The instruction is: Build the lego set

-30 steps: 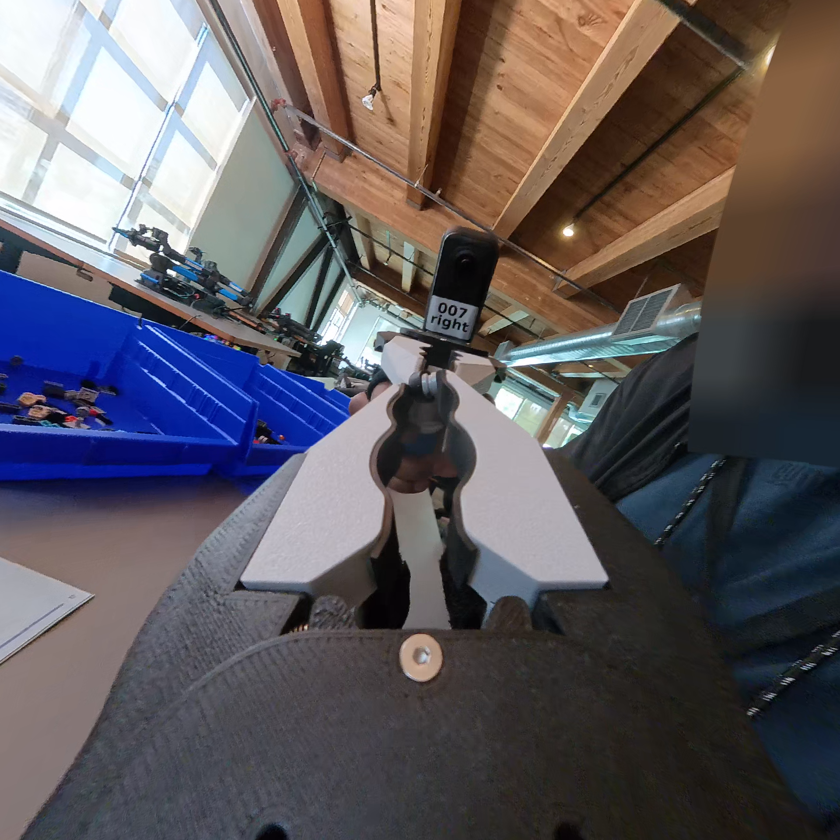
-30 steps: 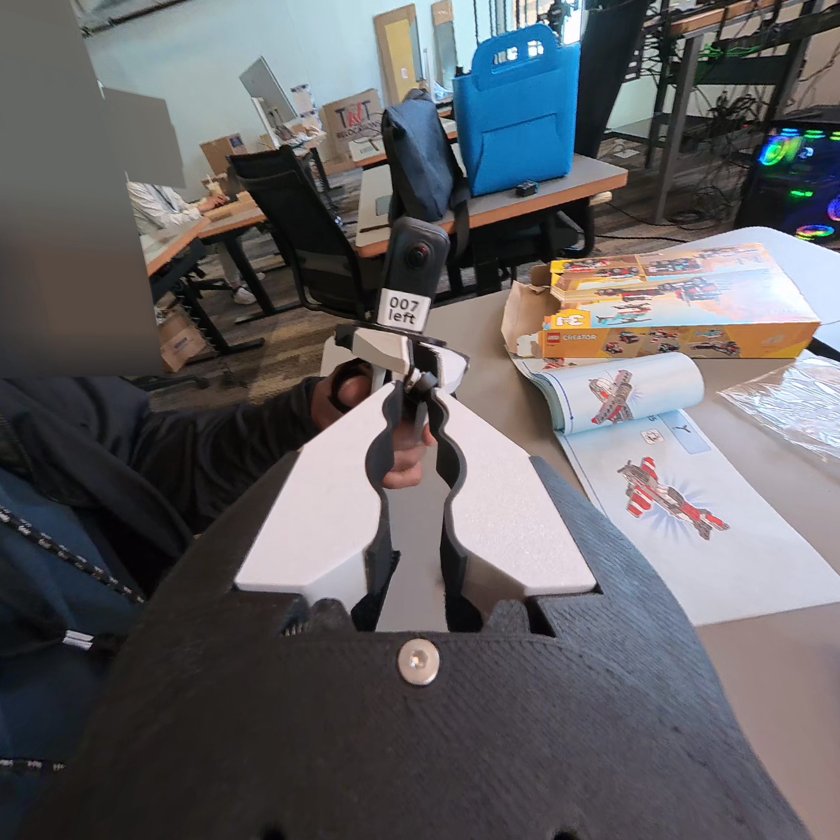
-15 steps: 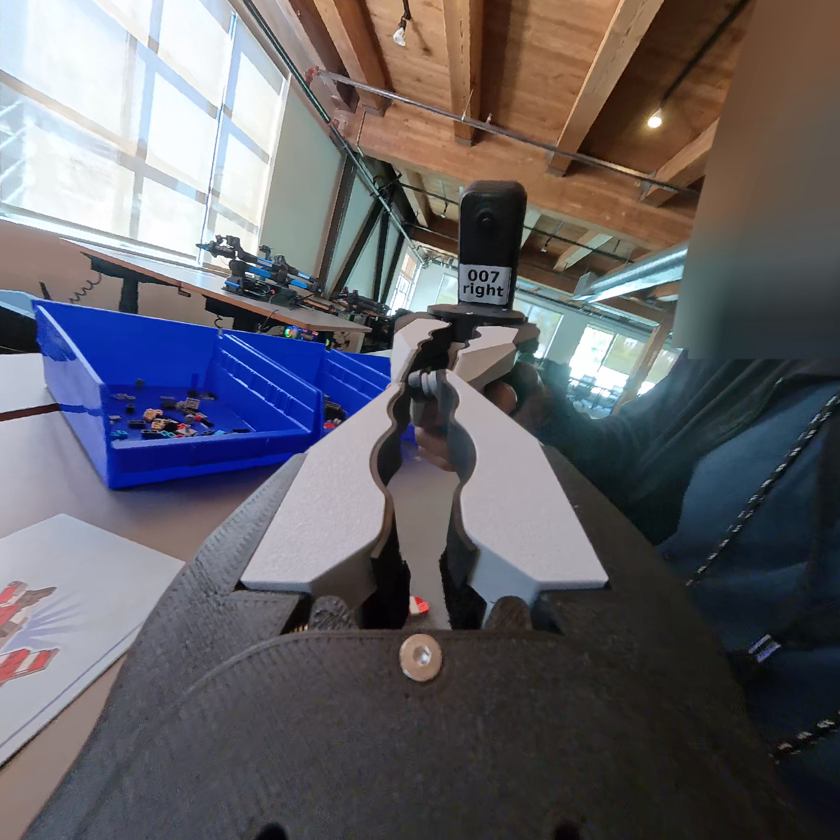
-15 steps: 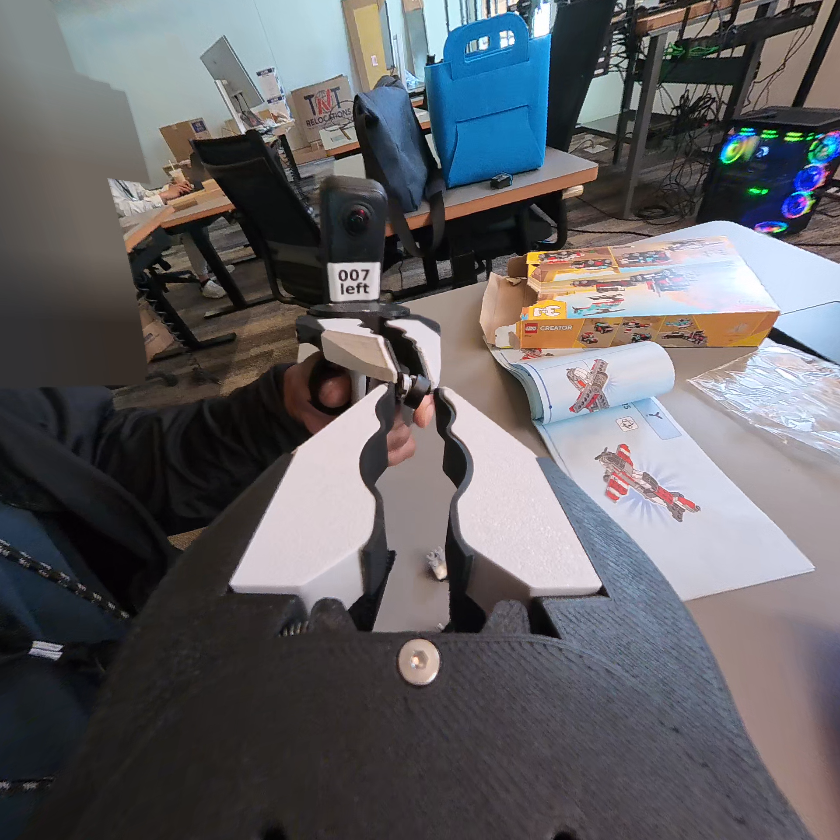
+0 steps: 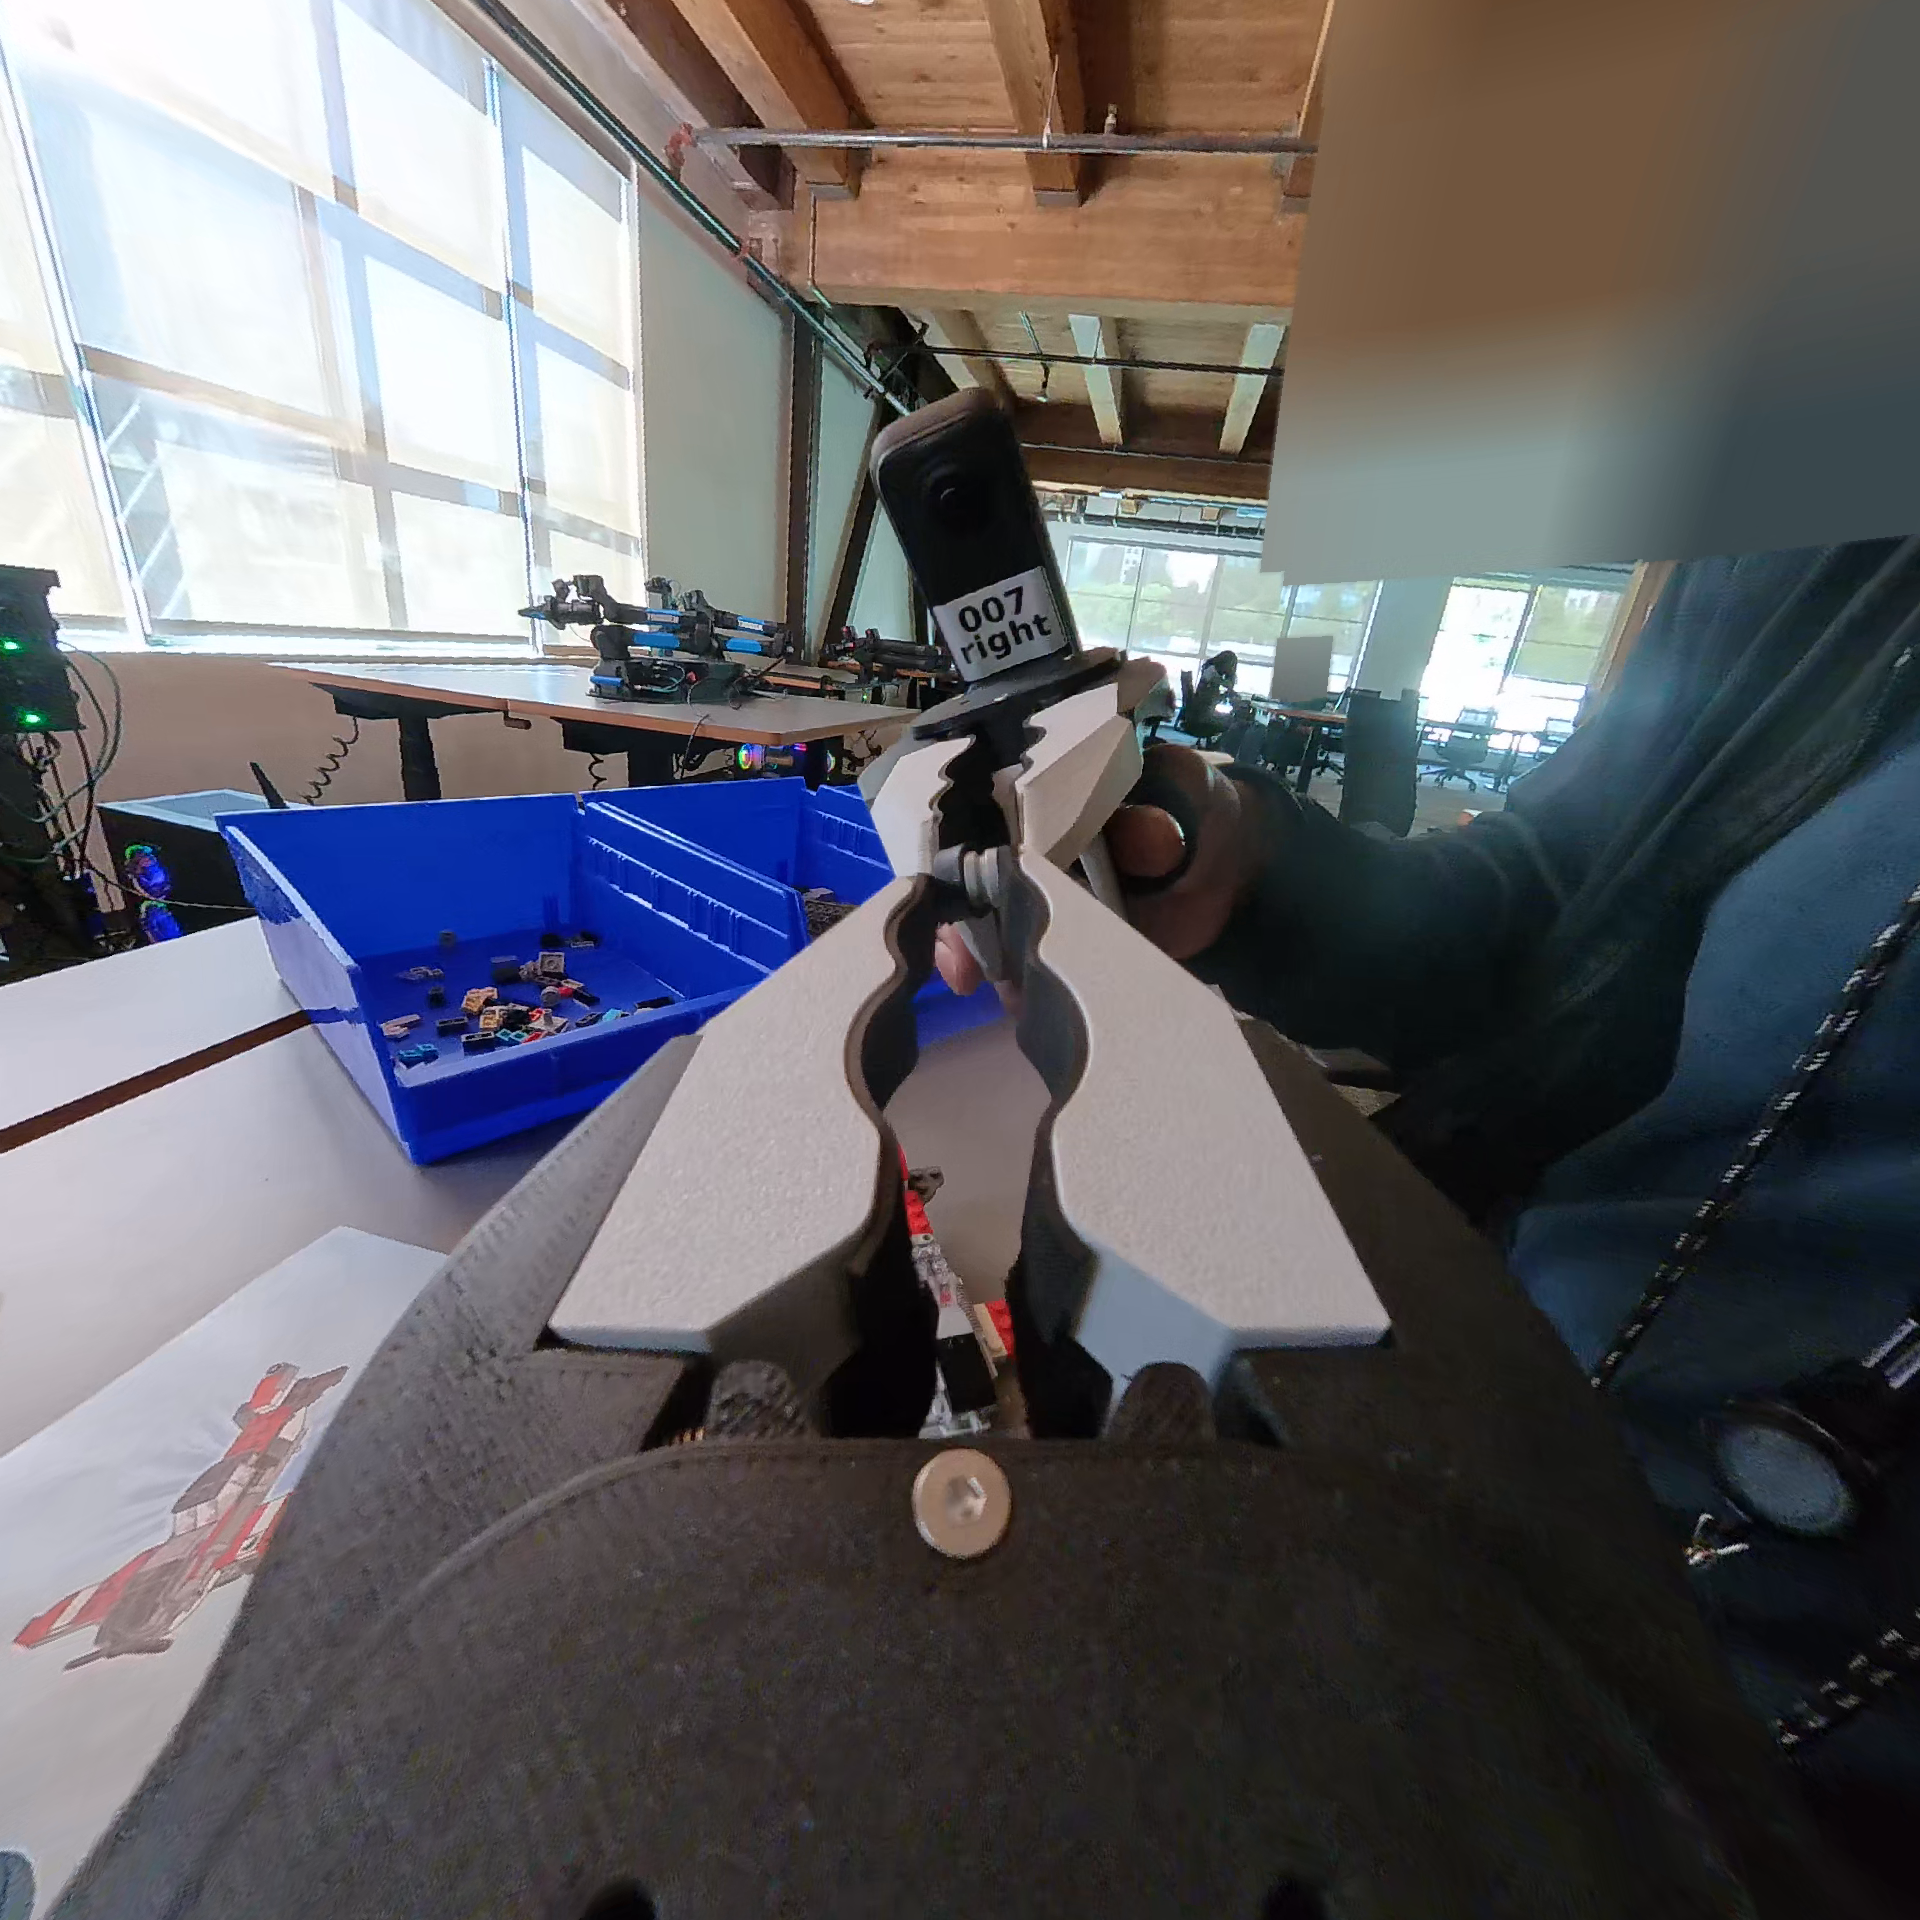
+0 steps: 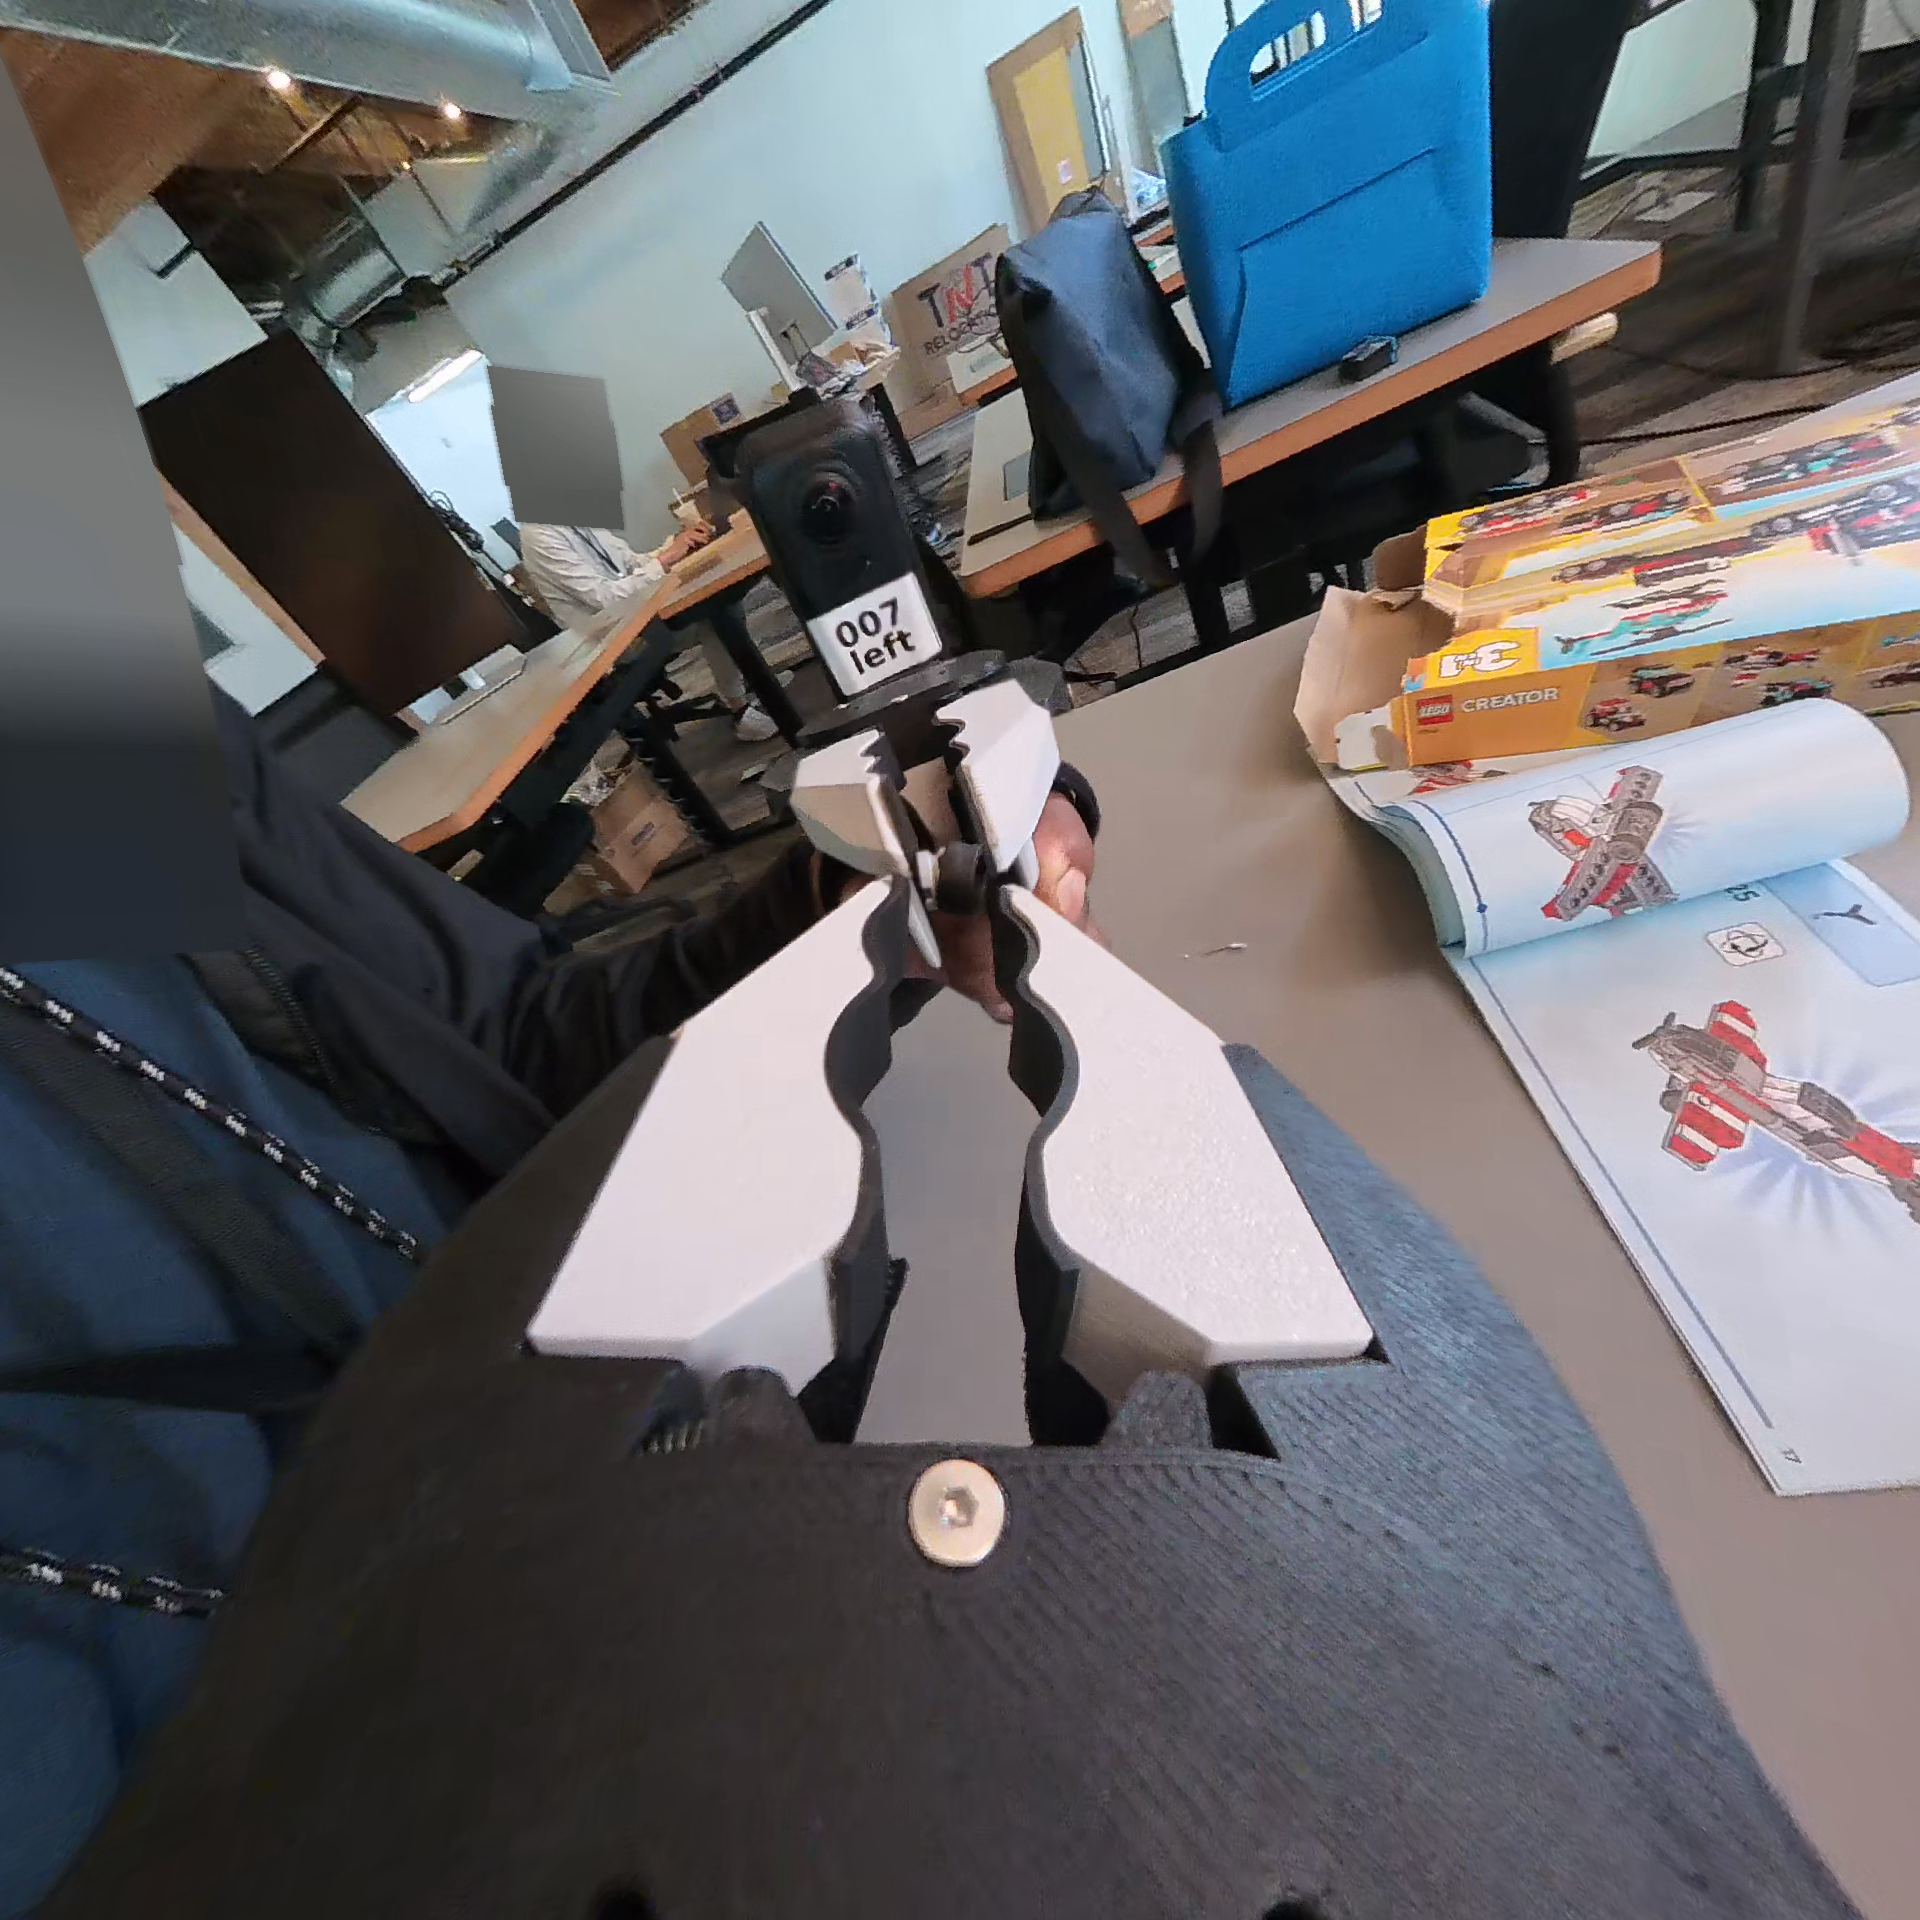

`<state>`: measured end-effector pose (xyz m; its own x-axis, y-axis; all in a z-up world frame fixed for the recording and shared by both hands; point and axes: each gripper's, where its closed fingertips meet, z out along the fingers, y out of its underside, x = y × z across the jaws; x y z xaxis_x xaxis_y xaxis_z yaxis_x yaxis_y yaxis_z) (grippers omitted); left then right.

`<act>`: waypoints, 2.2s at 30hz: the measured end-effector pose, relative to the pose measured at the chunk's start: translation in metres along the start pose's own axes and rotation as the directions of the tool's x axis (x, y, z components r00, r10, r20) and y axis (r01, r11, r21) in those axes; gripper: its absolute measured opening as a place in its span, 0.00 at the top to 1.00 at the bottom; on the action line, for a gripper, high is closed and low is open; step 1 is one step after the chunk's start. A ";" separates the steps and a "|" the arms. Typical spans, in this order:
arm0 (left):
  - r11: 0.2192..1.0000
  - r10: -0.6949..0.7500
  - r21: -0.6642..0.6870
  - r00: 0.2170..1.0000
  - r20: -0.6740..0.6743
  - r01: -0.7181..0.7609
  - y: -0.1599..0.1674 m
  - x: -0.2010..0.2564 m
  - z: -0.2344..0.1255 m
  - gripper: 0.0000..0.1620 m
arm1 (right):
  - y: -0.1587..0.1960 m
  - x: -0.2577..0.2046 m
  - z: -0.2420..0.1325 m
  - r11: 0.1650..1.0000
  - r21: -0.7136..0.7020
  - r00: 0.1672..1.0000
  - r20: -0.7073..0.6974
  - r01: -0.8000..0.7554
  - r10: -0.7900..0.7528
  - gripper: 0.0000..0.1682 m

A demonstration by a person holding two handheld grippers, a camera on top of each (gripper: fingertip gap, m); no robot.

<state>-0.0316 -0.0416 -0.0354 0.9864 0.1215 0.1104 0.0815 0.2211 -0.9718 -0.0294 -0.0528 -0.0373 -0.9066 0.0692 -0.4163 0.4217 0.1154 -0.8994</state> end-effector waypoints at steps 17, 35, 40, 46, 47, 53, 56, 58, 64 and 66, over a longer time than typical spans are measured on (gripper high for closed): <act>0.945 -0.278 0.133 0.948 -0.156 0.299 -0.012 0.004 -0.004 0.83 | -0.016 -0.014 -0.001 0.985 0.164 0.991 0.113 0.046 -0.065 0.95; 0.877 -0.395 0.171 0.877 -0.272 0.448 -0.018 0.008 0.000 0.92 | -0.013 -0.014 0.001 0.972 0.156 0.980 0.074 0.174 -0.187 0.96; 0.871 -0.407 0.168 0.870 -0.279 0.461 -0.018 0.008 0.001 0.92 | -0.013 -0.015 0.000 0.973 0.150 0.979 0.079 0.176 -0.189 0.96; 0.857 -0.447 0.139 0.850 -0.280 0.496 -0.014 0.007 0.001 0.92 | -0.010 -0.012 0.001 0.970 0.122 0.974 0.055 0.212 -0.220 0.96; 0.853 -0.455 0.133 0.845 -0.281 0.504 -0.013 0.007 0.000 0.92 | -0.009 -0.012 0.001 0.968 0.113 0.972 0.049 0.224 -0.231 0.96; 0.832 -0.500 0.106 0.819 -0.280 0.544 -0.011 0.005 -0.002 0.92 | -0.006 -0.009 0.004 0.953 0.054 0.954 0.011 0.299 -0.300 0.96; 0.824 -0.513 0.103 0.811 -0.280 0.557 -0.010 0.004 -0.002 0.92 | -0.005 -0.008 0.005 0.947 0.039 0.948 0.000 0.319 -0.320 0.96; 0.830 -0.506 0.105 0.819 -0.269 0.548 -0.009 0.003 -0.003 0.92 | -0.005 -0.007 0.005 0.947 0.032 0.947 -0.006 0.321 -0.321 0.95; 0.878 -0.433 0.117 0.874 -0.220 0.465 -0.009 0.001 -0.003 0.92 | -0.005 -0.006 0.005 0.958 0.052 0.960 -0.004 0.281 -0.281 0.93; 0.905 -0.383 0.119 0.904 -0.189 0.408 -0.008 0.001 -0.002 0.92 | -0.006 -0.007 0.004 0.962 0.063 0.964 -0.004 0.265 -0.265 0.92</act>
<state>-0.0315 -0.0454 -0.0275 0.8876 -0.1574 0.4329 0.4596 0.3650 -0.8096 -0.0260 -0.0576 -0.0298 -0.9859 0.0397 -0.1625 0.1649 0.0666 -0.9841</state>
